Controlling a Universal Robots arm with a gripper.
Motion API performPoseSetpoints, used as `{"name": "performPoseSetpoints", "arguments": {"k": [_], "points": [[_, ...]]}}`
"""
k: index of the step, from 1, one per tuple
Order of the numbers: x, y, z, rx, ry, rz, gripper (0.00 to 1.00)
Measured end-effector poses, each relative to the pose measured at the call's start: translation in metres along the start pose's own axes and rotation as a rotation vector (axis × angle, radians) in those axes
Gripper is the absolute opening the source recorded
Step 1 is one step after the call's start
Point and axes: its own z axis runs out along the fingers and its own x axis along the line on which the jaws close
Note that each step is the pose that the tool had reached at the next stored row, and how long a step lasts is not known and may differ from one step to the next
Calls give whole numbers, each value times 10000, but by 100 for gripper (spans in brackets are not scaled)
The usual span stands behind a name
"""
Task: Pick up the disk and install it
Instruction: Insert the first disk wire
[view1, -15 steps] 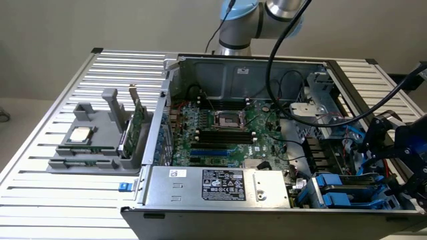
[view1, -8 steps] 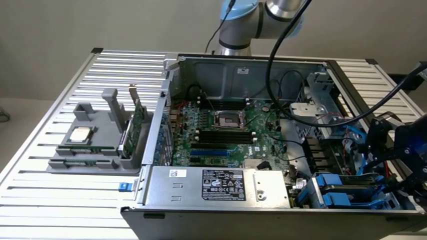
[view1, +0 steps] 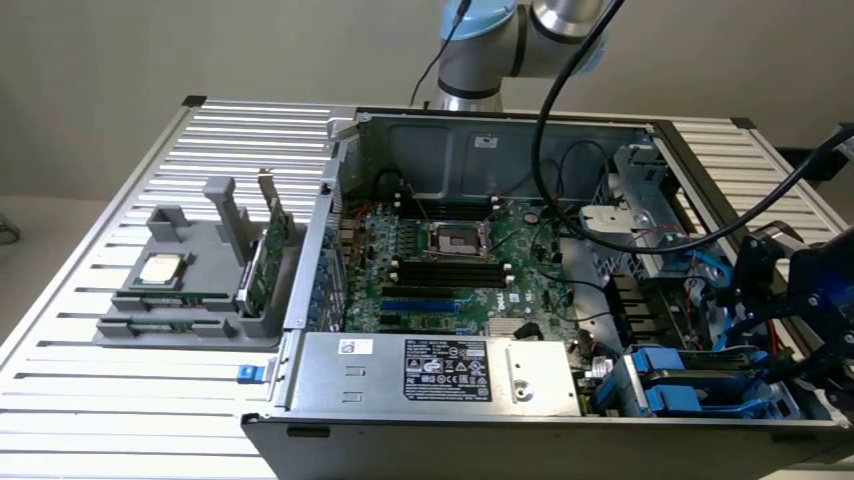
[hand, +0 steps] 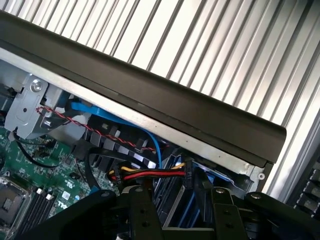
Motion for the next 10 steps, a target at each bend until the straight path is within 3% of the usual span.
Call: {"name": "performPoseSetpoints", "arguments": {"k": [10], "points": [[-60, -22, -5, 39, 24, 13, 45]]}}
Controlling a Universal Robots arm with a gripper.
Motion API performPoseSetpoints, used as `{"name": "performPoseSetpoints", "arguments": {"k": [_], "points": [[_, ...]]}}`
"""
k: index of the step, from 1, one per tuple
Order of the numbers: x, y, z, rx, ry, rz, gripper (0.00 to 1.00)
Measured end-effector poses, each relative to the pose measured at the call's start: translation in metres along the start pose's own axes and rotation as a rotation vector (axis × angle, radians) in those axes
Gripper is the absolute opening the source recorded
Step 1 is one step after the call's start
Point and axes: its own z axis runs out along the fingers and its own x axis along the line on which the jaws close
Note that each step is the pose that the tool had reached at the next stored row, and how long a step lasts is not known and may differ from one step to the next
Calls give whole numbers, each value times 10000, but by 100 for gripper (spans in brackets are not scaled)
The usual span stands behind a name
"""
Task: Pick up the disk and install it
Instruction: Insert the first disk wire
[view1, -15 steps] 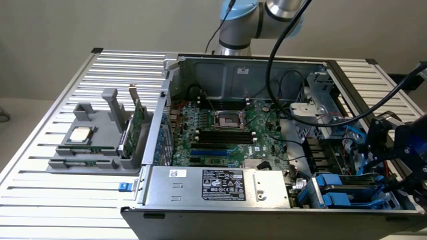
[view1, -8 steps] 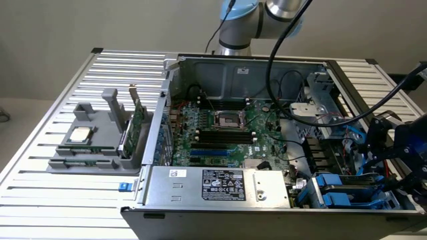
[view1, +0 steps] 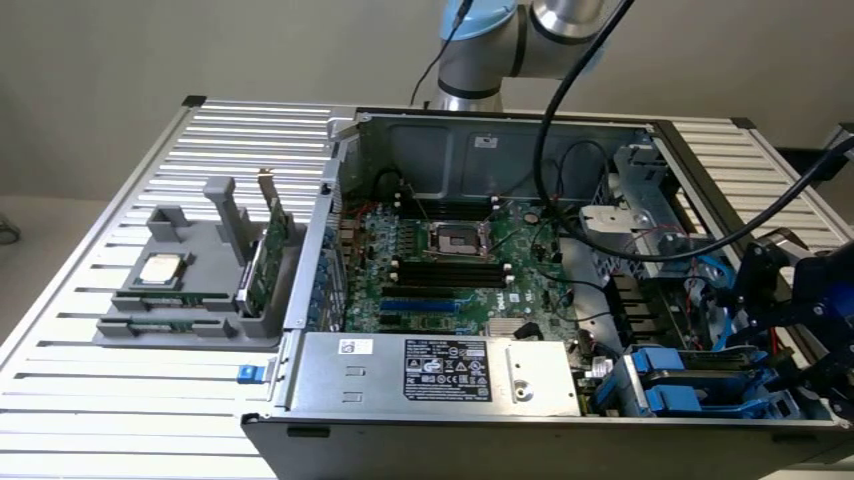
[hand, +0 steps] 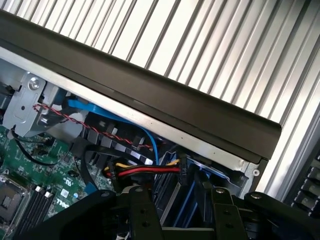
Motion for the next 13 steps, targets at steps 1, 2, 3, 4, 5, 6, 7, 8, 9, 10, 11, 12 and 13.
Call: {"name": "performPoseSetpoints", "arguments": {"k": [1, 2, 3, 4, 5, 6, 7, 8, 9, 10, 11, 12, 13], "points": [[-9, -3, 6, -1, 4, 1, 45], [-14, -5, 11, -1, 7, 2, 45], [-16, -4, 17, -2, 10, 2, 45], [-17, -2, 19, -2, 13, 2, 45], [-20, 0, 24, -4, 23, 3, 45], [-23, 5, 26, -8, 38, 4, 45], [-25, 8, 30, -16, 57, 8, 45], [-26, 10, 32, -21, 76, 11, 45], [-27, 11, 33, -22, 88, 14, 45], [-27, 12, 34, -21, 98, 16, 45], [-27, 12, 34, -19, 105, 18, 43], [-28, 13, 35, -13, 111, 18, 36], [-28, 13, 35, -8, 114, 21, 36]]}}
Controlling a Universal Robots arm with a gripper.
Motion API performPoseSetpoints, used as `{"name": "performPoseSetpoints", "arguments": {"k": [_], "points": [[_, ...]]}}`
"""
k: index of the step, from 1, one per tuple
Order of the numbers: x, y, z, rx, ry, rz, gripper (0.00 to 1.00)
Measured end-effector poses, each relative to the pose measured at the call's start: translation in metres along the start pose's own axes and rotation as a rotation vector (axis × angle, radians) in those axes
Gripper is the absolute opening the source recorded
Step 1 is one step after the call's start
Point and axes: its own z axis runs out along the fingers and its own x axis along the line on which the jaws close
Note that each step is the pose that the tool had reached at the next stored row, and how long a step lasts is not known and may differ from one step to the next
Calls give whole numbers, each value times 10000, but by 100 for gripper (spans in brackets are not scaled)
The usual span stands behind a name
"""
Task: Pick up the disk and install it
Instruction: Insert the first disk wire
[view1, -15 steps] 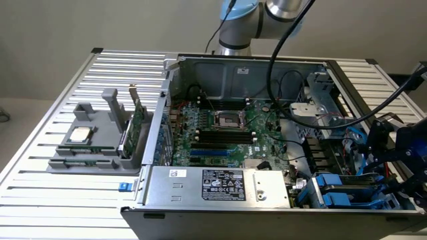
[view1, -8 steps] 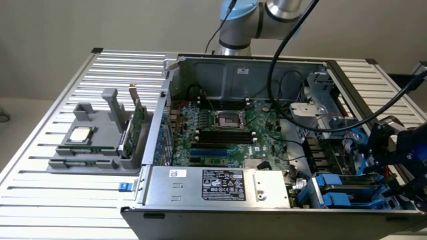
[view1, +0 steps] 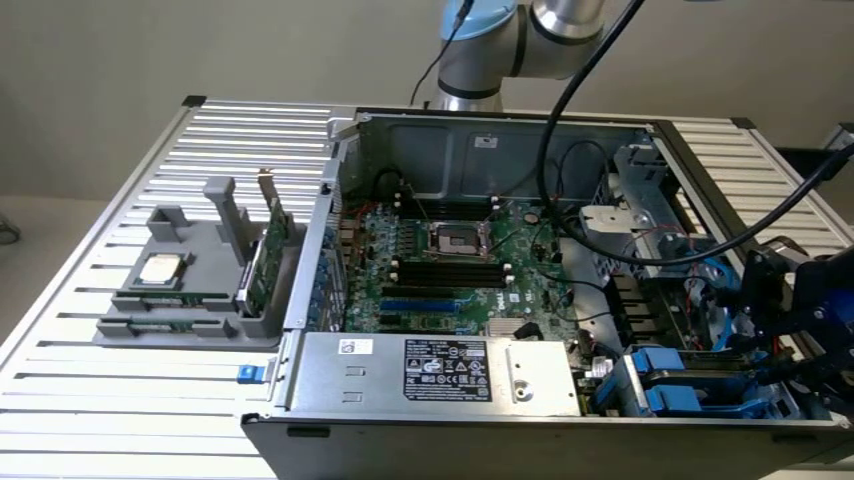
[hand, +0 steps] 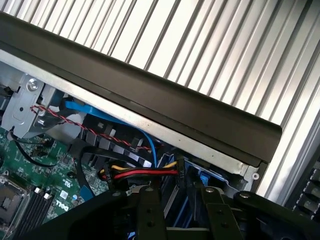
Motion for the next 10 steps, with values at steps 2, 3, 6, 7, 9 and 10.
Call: {"name": "performPoseSetpoints", "arguments": {"k": [2, 3, 6, 7, 9, 10], "points": [[0, 0, 0, 18, 7, 4, 30], [0, 0, 0, 29, 12, 7, 30], [0, 0, 0, 62, 26, 16, 27], [1, 0, 1, 71, 30, 18, 27], [2, 1, 1, 86, 37, 23, 21], [3, 2, 1, 95, 40, 25, 17]]}}
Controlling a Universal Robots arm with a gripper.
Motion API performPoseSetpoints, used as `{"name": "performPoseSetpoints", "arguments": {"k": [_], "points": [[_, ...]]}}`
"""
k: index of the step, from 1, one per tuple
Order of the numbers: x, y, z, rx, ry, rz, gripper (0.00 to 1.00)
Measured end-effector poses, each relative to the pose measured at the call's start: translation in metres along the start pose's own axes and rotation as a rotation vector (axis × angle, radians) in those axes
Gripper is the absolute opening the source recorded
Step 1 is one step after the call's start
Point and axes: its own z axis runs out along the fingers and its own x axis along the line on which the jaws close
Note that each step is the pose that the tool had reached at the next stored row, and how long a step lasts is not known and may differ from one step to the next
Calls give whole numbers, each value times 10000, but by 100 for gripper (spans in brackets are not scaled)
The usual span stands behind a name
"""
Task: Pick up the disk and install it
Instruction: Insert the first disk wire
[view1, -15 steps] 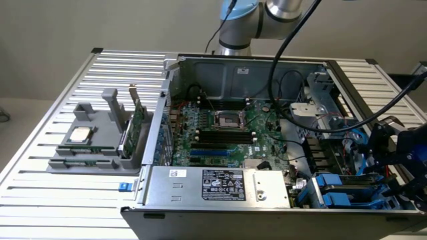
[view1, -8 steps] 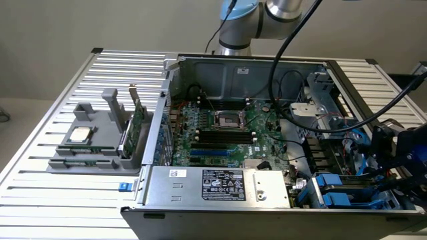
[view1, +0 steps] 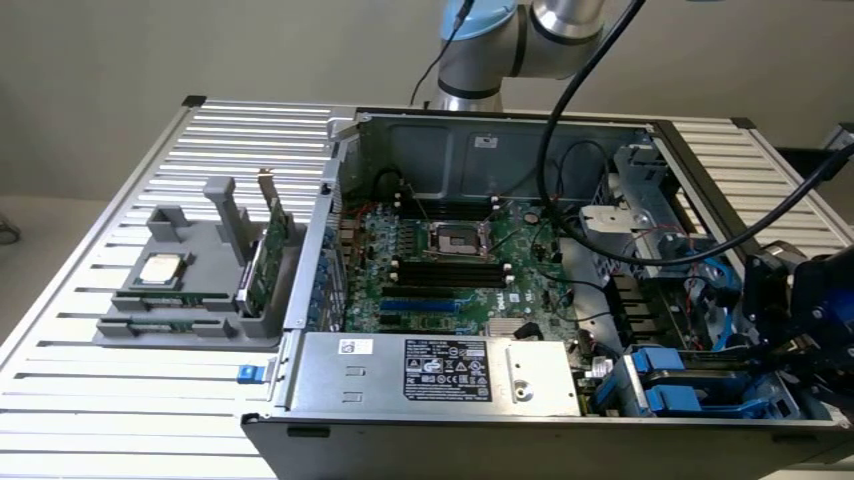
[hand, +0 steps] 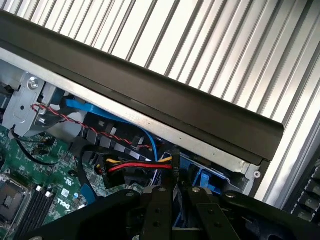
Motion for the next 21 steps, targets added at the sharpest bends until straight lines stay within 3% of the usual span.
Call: {"name": "performPoseSetpoints", "arguments": {"k": [13, 18, 21], "points": [[68, -20, -21, 90, 33, 54, 17], [87, -33, -44, 197, 78, 121, 17], [91, -38, -49, 334, 128, 185, 17]]}}
